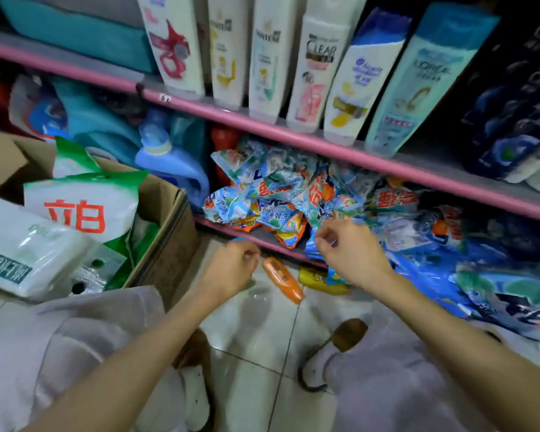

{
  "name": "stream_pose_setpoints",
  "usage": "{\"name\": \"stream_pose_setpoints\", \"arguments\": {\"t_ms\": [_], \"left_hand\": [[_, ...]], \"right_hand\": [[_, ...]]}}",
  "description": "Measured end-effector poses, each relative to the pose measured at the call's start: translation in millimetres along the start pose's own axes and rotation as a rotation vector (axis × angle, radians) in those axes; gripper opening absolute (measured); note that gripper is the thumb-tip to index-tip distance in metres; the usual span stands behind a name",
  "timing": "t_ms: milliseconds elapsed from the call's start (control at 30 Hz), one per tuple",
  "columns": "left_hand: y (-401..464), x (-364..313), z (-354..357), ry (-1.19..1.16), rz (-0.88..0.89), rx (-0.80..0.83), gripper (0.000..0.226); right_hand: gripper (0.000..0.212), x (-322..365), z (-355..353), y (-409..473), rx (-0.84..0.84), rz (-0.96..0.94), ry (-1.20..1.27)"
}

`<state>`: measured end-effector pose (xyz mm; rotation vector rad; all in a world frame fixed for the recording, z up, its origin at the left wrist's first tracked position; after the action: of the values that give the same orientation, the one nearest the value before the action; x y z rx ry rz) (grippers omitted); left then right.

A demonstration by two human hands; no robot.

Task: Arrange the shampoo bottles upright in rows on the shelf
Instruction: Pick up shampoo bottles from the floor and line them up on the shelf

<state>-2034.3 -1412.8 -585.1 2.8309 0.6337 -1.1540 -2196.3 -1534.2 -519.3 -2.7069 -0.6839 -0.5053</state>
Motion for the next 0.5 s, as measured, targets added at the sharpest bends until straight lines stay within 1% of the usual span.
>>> {"name": "stream_pose_setpoints", "arguments": {"t_ms": [67,133,233,333,400,500], "left_hand": [[9.3,36.2,16.9,0.1,-0.086,0.076,0.021],[20.2,63.5,34.2,0.18,-0.142,0.132,0.03],[44.8,96.4,68.7,0.255,-0.135,0.174,0.043],[64.3,119.7,102.5,0.304,-0.108,0.231,0.044],[71.4,128.8,117.7,0.311,-0.084,0.242,0.043],[77.2,137.2,132.4,0.346,-0.072,0.218,0.044]], "right_hand": [[0.015,-10.6,46.3,22.4,0.105,0.063,-0.028],[0.023,-26.1,93.6,41.8,0.236,0.14,-0.099],[0.04,-55.6,164.2,67.0,0.378,0.269,-0.167],[0.052,-81.6,221.8,84.2,0.43,0.332,-0.202],[0.054,-95.3,250.5,91.3,0.459,0.355,-0.208],[0.055,-114.2,280.4,99.8,0.469,0.411,-0.209]]}}
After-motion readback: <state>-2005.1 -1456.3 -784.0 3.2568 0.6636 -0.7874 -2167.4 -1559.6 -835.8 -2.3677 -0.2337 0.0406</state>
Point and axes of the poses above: each hand's wrist, its own y-axis towards the middle knuckle, its own z-axis out of the palm, x = y × z, the point moved 1 cm from there along y, towards the middle knuckle, and after that the axes turned 7 degrees about z, right-handed, at the moved point
